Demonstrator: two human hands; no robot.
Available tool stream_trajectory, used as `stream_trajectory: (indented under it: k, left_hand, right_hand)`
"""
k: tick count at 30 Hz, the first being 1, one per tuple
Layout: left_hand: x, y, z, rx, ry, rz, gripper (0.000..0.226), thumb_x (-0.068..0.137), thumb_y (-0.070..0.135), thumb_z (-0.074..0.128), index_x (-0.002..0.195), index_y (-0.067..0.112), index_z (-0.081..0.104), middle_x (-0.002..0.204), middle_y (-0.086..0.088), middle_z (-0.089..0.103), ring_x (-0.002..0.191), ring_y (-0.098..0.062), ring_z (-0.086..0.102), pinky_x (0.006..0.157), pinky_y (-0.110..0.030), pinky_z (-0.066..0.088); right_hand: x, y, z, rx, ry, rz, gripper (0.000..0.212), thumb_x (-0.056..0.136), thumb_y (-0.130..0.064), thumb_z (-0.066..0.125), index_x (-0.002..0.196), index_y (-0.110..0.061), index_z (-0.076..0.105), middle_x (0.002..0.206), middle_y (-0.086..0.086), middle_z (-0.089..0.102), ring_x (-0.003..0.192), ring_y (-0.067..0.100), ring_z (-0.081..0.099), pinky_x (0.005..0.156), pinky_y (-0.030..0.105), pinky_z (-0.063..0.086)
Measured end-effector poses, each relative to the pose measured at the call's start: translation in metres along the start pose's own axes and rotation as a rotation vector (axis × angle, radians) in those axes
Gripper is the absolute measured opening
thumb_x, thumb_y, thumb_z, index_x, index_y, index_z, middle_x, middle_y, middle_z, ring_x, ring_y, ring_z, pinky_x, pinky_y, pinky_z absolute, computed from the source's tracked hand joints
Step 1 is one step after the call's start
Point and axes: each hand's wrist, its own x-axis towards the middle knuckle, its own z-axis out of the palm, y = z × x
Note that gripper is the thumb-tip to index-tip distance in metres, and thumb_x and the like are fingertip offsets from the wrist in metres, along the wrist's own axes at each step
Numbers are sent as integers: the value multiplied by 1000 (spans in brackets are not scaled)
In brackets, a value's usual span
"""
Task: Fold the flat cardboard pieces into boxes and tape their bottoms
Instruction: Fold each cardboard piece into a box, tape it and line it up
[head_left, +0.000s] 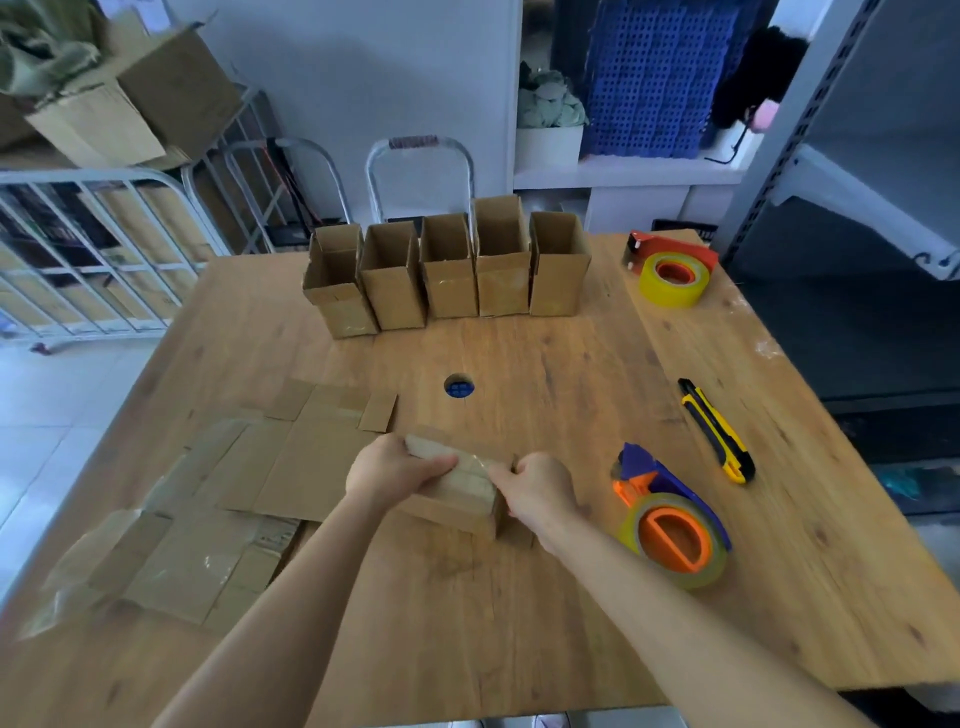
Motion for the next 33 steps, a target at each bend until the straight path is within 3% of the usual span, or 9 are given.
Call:
stream_trajectory:
  k: [4, 10, 14, 17, 19, 23, 26, 30, 33]
  left_hand:
    - [5, 0, -2, -4, -25, -40, 43, 78, 54, 69, 85, 13, 63, 83, -2, 67, 77, -19, 65, 69, -35, 54]
    - [-12, -8, -4, -68, 71, 78, 44, 94, 40, 52, 58, 15, 46, 55, 5, 45, 50, -12, 42, 47, -26, 28]
    - [-29, -12, -19, -489, -65, 215, 18, 96, 16, 53, 93, 13, 71, 84, 6, 72, 78, -13, 67, 65, -20, 47]
    - [-38, -11, -22, -672, -112, 242, 33, 87, -3, 57, 111, 17, 67, 107, 5, 73, 100, -10, 68, 83, -26, 53]
    - [-40, -12, -20, -726, -120, 185, 25, 84, 8, 57, 107, 14, 68, 111, 2, 71, 108, -13, 64, 95, -36, 48]
    - [-47, -22, -6, -880, -180, -16, 29, 95, 28, 43, 102, 5, 60, 109, -13, 70, 104, -26, 65, 94, -49, 51]
    - [-55, -31, 8, -867, -171, -79, 39, 101, 37, 31, 93, 7, 55, 109, -15, 65, 105, -28, 62, 92, -49, 51]
    - [-52, -30, 14, -591, -19, -140, 57, 96, 60, 30, 101, 13, 61, 102, -7, 64, 95, -22, 61, 89, -42, 51]
    - [-52, -18, 7, -463, 105, 17, 58, 89, 66, 42, 110, 15, 57, 101, -1, 64, 92, -16, 61, 87, -37, 53]
  right_hand:
    - [3, -2, 7, -69, -27, 11, 35, 93, -39, 57, 78, -8, 60, 78, 7, 66, 75, 24, 66, 59, 35, 53]
    - [-3, 4, 2, 32, -43, 13, 41, 89, -42, 63, 67, -9, 53, 76, 9, 61, 87, 35, 68, 79, 51, 56]
    - [-8, 3, -19, 284, 57, 28, 54, 94, -53, 50, 80, -4, 67, 81, 7, 67, 82, 26, 66, 79, 47, 58]
    - [-5, 1, -36, 390, 106, 30, 40, 95, -39, 58, 103, -1, 66, 97, 12, 68, 91, 26, 65, 79, 38, 58]
    - [-4, 6, -41, 290, 121, -43, 20, 87, -23, 71, 101, -10, 65, 98, 4, 67, 95, 22, 64, 82, 36, 56]
    - [-9, 25, -37, 107, 44, -95, 31, 80, 1, 70, 105, -15, 61, 99, 0, 63, 94, 18, 61, 73, 26, 51]
    - [-17, 43, -27, 61, -7, -94, 26, 87, -1, 62, 104, -20, 58, 99, -1, 63, 96, 16, 59, 65, 20, 46]
    - [-20, 61, -22, 258, -135, -28, 18, 95, -6, 55, 101, -21, 61, 104, 5, 68, 99, 18, 65, 80, 31, 58]
    - [-19, 54, -32, 271, 15, -47, 17, 101, -13, 46, 110, -17, 60, 103, 2, 66, 92, 14, 64, 74, 27, 57]
